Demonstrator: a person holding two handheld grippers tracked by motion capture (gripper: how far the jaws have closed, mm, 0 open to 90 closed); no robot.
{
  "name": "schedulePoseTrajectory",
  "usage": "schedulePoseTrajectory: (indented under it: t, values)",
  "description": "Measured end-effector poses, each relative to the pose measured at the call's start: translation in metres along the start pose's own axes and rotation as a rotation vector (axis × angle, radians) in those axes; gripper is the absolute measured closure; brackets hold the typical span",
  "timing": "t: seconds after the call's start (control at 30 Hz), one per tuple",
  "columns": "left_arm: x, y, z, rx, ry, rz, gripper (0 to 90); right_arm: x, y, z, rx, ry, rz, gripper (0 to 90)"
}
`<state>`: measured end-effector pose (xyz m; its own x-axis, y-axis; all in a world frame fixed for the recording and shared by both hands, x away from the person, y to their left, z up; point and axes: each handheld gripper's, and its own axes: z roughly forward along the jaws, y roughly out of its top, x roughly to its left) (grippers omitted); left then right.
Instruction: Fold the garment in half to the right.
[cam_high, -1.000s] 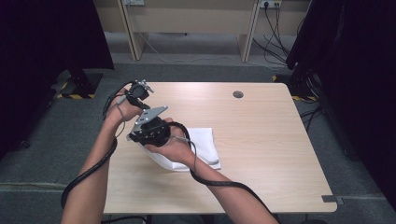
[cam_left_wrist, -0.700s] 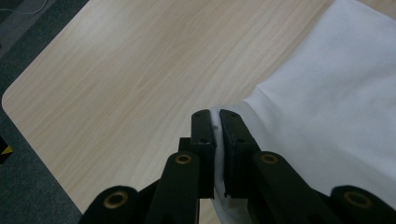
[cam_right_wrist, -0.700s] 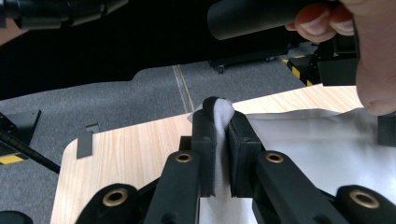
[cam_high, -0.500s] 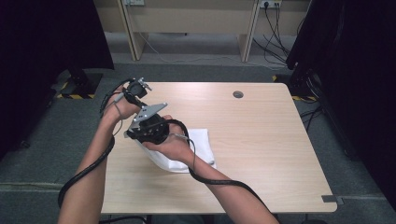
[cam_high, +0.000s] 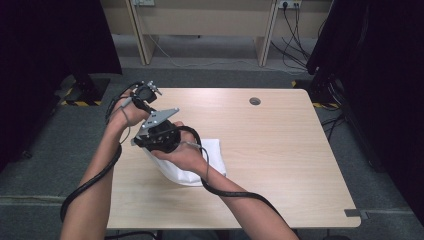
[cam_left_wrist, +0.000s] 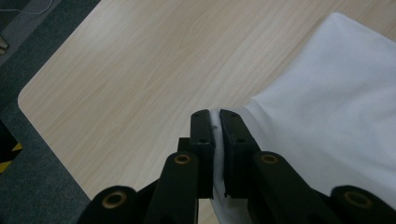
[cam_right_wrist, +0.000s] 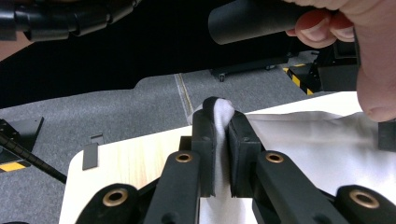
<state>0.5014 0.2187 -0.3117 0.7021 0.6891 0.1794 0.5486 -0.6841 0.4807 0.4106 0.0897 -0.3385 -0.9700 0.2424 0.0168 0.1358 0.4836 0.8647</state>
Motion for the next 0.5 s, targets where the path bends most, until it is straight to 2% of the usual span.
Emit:
schedulePoseTrajectory:
  t: [0.23,0.5]
  values:
    - [-0.003,0.003,0.003,-0.007,-0.007,-0.002,83.7,-0.001,-0.003,-0.003,0.007,-0.001,-0.004,83.9]
    - [-0.011,0.014,0.005,-0.007,-0.013,0.019,83.5,-0.007,-0.01,-0.018,0.001,-0.015,-0.001,83.9]
